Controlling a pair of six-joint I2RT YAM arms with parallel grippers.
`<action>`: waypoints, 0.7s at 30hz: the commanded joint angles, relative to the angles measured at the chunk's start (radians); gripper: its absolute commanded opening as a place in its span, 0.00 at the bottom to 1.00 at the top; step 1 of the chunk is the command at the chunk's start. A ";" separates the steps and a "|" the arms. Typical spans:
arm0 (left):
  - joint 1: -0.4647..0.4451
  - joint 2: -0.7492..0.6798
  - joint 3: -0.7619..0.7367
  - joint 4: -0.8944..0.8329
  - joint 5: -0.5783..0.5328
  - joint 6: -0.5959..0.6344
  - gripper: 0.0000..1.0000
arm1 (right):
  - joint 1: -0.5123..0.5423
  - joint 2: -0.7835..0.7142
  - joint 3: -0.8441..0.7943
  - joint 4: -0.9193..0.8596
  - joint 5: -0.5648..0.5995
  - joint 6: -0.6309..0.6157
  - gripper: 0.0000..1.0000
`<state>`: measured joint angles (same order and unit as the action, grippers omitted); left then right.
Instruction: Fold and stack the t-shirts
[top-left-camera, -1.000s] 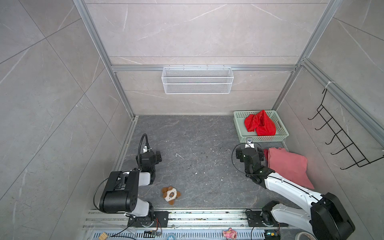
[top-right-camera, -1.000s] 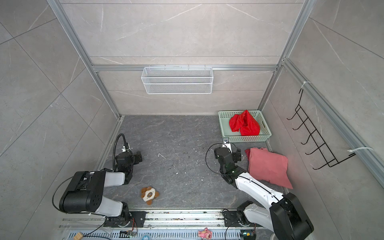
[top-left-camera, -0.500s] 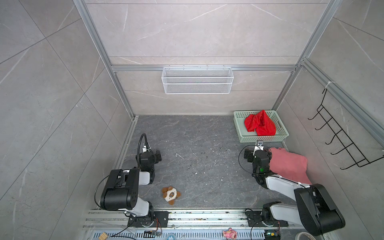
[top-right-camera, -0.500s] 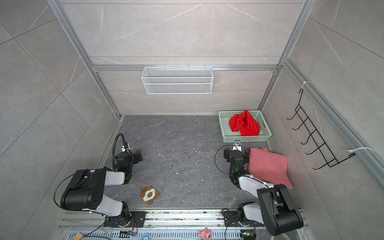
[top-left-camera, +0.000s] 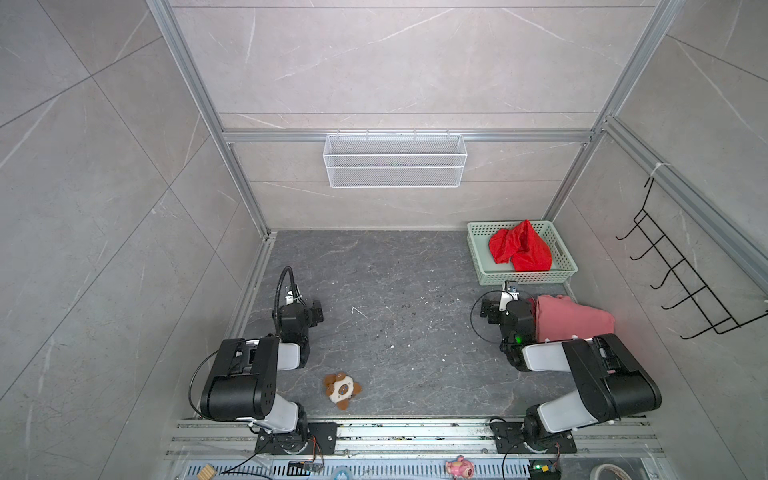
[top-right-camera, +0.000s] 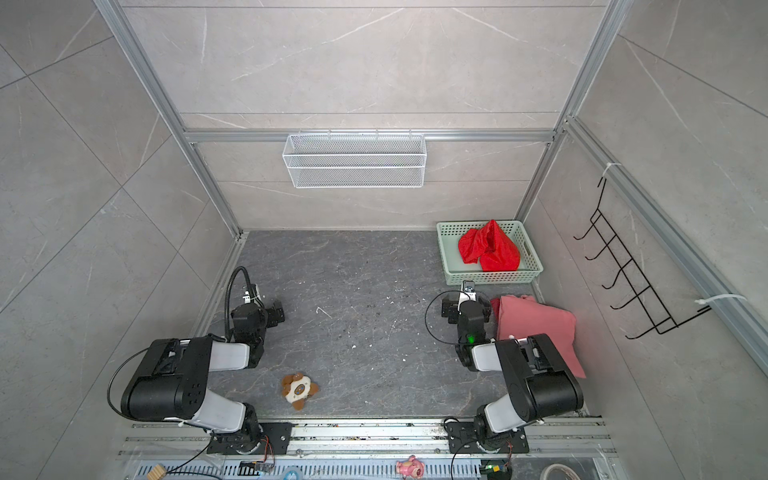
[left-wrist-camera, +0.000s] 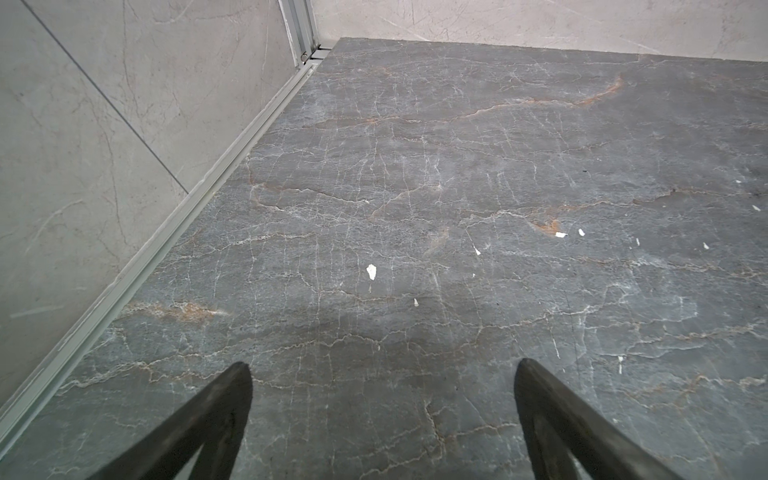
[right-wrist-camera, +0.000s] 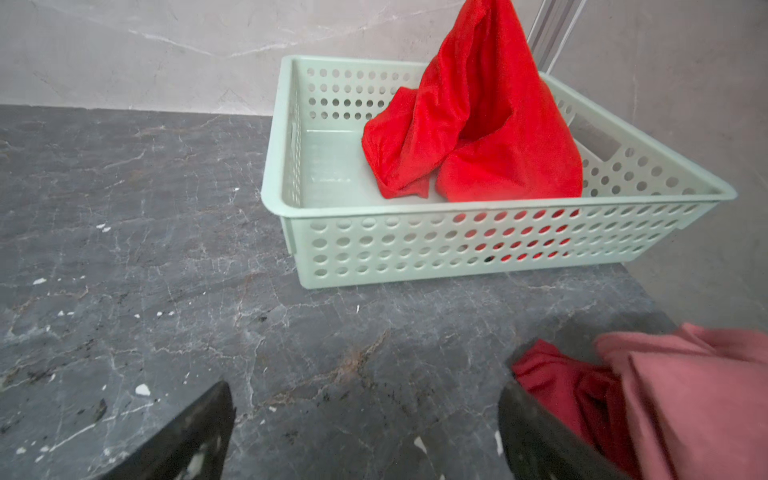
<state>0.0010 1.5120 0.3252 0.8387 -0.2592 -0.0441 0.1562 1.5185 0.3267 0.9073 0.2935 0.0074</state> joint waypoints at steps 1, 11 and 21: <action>0.007 -0.001 0.021 0.051 0.001 0.007 1.00 | -0.021 0.001 0.023 -0.008 -0.053 0.023 1.00; 0.014 -0.002 0.023 0.045 0.008 0.001 1.00 | -0.035 0.000 0.020 -0.005 -0.070 0.025 0.99; 0.014 -0.006 0.017 0.051 0.005 0.004 1.00 | -0.035 -0.004 0.017 -0.002 -0.070 0.022 0.99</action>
<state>0.0105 1.5120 0.3252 0.8387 -0.2577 -0.0441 0.1238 1.5185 0.3332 0.9020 0.2340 0.0227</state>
